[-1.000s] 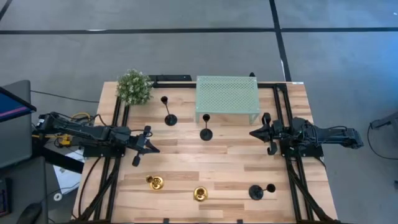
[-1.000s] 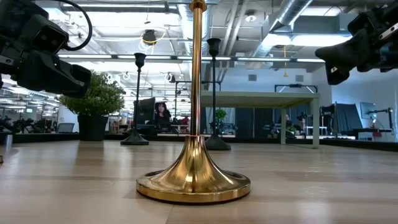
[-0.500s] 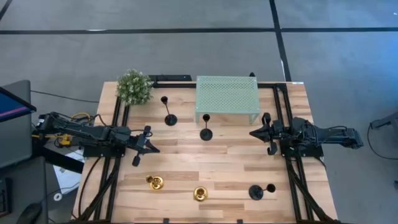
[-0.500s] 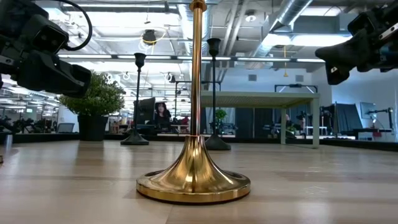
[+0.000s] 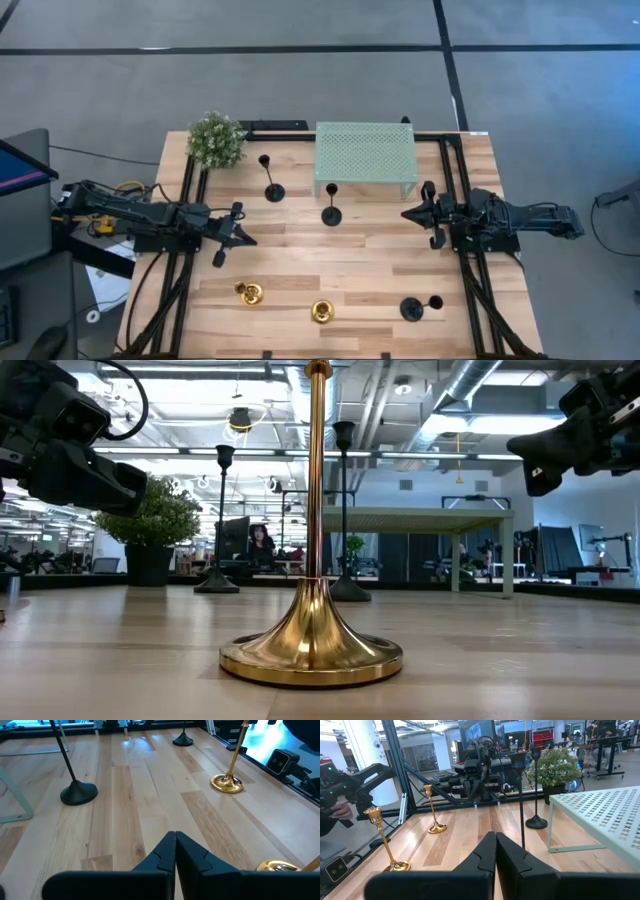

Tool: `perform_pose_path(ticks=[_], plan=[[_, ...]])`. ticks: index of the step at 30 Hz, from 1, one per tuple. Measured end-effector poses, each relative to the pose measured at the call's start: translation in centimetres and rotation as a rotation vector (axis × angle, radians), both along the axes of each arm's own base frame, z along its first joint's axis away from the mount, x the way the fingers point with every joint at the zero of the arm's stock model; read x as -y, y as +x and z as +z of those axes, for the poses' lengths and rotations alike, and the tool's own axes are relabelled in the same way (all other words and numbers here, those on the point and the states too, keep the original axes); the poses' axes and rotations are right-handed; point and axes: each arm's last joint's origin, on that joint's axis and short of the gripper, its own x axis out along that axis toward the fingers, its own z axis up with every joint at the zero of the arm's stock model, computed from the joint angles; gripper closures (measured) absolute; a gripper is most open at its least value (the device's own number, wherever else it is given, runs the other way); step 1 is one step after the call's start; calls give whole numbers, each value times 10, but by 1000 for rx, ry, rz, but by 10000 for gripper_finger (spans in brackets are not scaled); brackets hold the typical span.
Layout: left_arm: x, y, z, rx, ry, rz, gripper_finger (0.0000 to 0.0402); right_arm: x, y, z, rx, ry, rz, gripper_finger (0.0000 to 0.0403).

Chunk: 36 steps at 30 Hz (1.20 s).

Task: Pick & Place candle stick holders
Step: Put the left black candle holder on the shelf

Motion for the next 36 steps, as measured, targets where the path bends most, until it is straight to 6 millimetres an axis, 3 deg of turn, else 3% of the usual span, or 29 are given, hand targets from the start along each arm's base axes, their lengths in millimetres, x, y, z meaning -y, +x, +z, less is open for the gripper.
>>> perform_pose_path(ticks=[7,15,36], plan=[[0,0,2,14,-13,2,394,0,0,0,0,0,0,403],[0,1,8,41,-193,25,394,0,0,0,0,0,0,403],[0,1,13,87,-199,20,394,0,0,0,0,-1,0,403]])
